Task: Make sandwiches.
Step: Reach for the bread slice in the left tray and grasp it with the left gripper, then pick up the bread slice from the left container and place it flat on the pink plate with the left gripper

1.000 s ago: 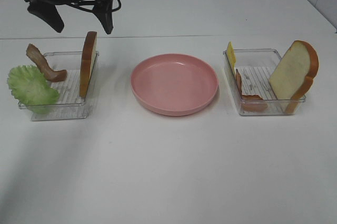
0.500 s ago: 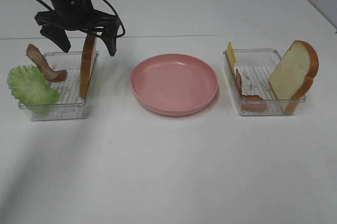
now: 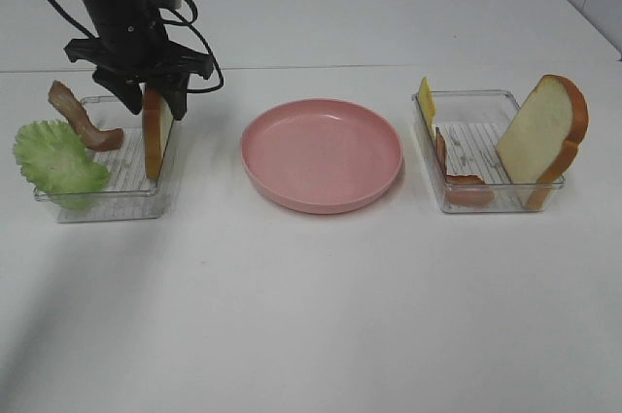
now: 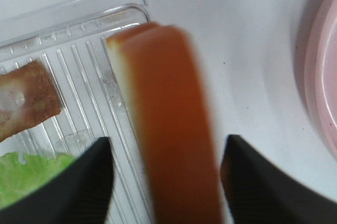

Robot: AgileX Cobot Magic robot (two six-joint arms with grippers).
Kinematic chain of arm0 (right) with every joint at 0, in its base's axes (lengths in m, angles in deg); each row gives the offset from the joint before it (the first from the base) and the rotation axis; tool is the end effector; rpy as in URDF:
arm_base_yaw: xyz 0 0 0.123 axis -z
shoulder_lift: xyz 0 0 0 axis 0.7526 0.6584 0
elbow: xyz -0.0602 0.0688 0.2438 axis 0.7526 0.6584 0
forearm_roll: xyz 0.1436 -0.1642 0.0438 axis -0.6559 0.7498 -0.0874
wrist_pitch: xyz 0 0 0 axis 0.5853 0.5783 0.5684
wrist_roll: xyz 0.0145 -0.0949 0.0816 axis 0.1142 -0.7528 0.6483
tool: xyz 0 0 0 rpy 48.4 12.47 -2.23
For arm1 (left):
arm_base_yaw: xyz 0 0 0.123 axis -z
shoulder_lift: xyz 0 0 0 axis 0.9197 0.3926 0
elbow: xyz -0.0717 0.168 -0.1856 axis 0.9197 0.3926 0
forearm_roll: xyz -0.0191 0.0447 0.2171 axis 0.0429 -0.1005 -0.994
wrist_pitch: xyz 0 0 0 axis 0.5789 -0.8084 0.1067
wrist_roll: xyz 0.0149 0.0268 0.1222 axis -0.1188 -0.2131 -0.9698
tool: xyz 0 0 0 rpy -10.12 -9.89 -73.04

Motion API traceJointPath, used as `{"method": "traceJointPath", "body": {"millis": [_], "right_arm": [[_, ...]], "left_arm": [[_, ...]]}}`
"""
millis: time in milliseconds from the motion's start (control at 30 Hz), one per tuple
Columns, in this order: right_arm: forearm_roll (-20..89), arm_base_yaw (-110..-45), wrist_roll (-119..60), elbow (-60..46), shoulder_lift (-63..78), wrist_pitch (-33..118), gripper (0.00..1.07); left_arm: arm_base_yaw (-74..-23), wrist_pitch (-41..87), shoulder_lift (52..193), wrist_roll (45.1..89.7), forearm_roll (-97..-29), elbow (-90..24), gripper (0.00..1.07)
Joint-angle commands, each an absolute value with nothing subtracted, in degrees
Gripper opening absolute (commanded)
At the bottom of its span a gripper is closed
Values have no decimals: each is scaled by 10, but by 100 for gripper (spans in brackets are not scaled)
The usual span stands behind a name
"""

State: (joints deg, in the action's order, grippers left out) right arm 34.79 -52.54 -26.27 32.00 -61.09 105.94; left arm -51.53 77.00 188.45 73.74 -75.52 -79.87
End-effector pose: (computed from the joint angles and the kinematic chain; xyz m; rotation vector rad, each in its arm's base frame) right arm 0.0249 0.0016 0.2499 -0.0839 2.0219 0.0296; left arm 0.4382 -0.1246 0.1335 0.3101 2.9207 -0.0984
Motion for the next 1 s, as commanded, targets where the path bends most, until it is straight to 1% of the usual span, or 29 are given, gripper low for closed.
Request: {"method": "traceJointPath", "body": {"millis": [33, 267, 367, 400, 600, 633, 800, 833, 933, 1000], "right_arm": [[348, -524, -267, 322, -625, 1061, 98], [348, -524, -267, 322, -625, 1061, 98], [348, -524, -267, 322, -625, 1061, 98], [348, -524, -267, 322, -625, 1061, 98], [348, -524, -267, 322, -625, 1061, 98], [348, -524, -267, 322, -625, 1061, 98], [348, -524, -267, 322, -625, 1061, 98], [348, -524, -267, 322, -625, 1061, 98], [348, -524, -267, 322, -625, 1061, 98], [348, -524, -267, 322, -625, 1061, 98]], "left_arm": [[-516, 777, 1883, 736, -763, -803, 0], [-516, 787, 1883, 735, -765, -803, 0], [-516, 791, 1883, 747, -765, -803, 0], [-516, 793, 1883, 758, -765, -803, 0], [-516, 821, 1873, 765, -765, -803, 0], [-516, 847, 1859, 765, -766, -803, 0], [-516, 846, 1802, 765, -760, -802, 0], [-516, 845, 1773, 765, -749, -802, 0], [-516, 845, 1760, 764, -735, -802, 0], [-516, 841, 1738, 735, -653, -802, 0]]}}
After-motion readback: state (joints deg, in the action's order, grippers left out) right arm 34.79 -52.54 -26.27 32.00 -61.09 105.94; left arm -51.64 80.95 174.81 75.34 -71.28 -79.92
